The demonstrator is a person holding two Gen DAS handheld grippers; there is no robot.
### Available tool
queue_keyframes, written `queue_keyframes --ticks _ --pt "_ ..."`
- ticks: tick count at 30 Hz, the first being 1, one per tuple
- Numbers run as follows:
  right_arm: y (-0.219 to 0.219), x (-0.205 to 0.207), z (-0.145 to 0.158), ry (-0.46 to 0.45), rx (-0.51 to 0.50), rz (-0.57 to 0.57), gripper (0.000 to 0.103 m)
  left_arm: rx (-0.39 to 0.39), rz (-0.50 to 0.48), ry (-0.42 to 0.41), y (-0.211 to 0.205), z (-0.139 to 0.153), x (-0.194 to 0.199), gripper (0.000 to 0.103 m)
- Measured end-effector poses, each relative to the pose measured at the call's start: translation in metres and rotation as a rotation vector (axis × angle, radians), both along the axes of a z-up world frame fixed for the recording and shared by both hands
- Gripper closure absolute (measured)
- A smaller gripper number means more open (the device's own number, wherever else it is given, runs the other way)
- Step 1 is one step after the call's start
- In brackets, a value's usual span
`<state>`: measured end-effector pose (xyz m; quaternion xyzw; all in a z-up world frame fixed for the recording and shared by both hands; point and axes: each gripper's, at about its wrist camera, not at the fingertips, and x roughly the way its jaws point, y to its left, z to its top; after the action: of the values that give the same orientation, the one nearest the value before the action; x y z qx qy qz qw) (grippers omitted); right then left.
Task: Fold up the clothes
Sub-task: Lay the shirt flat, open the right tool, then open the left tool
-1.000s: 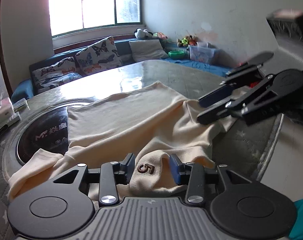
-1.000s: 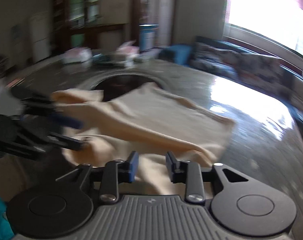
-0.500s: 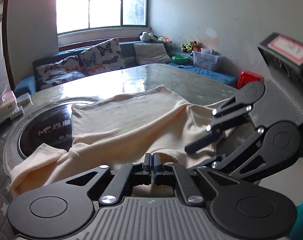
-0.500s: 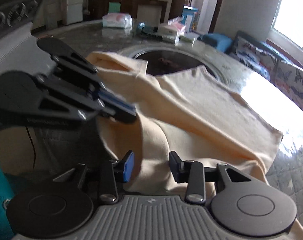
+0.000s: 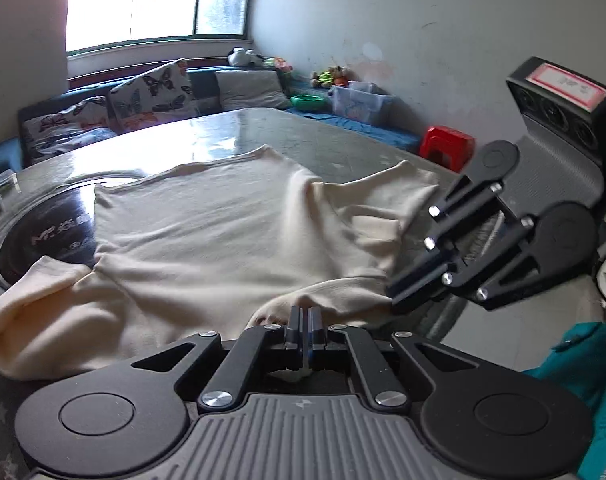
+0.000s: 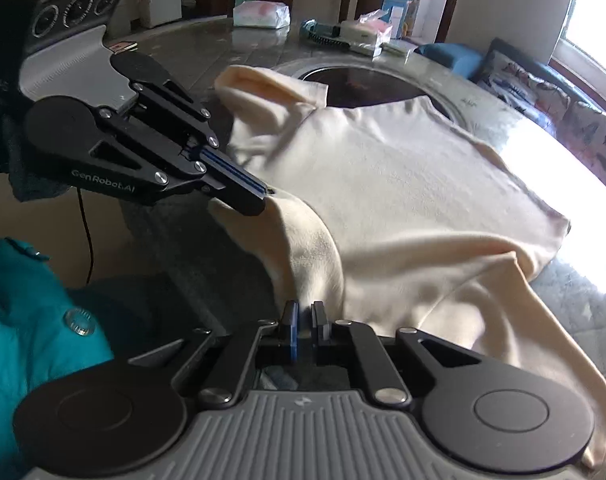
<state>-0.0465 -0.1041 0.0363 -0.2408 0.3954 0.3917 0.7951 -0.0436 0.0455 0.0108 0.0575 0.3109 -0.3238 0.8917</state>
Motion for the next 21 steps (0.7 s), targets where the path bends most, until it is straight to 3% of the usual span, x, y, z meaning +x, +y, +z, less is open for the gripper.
queue_keyframes --ticks 4,8,13,16,21 --pt "-0.011 0.008 0.02 -0.01 0.062 -0.043 0.09 -0.046 0.015 -0.046 0.007 0.017 0.006 0.099" --pt "-0.02 0.029 0.026 -0.095 0.088 -0.142 0.085 -0.079 0.077 -0.063 0.004 0.023 0.027 0.099" --pt "-0.03 0.055 0.003 -0.075 0.094 -0.247 0.084 -0.075 0.132 0.01 -0.009 0.003 0.055 0.099" --pt "-0.036 0.055 -0.011 -0.075 0.047 -0.264 0.084 -0.065 0.133 0.047 -0.015 -0.009 0.061 0.098" --pt "-0.056 0.043 -0.015 -0.062 0.054 -0.305 0.079 -0.05 0.114 0.084 -0.023 -0.024 0.06 0.096"
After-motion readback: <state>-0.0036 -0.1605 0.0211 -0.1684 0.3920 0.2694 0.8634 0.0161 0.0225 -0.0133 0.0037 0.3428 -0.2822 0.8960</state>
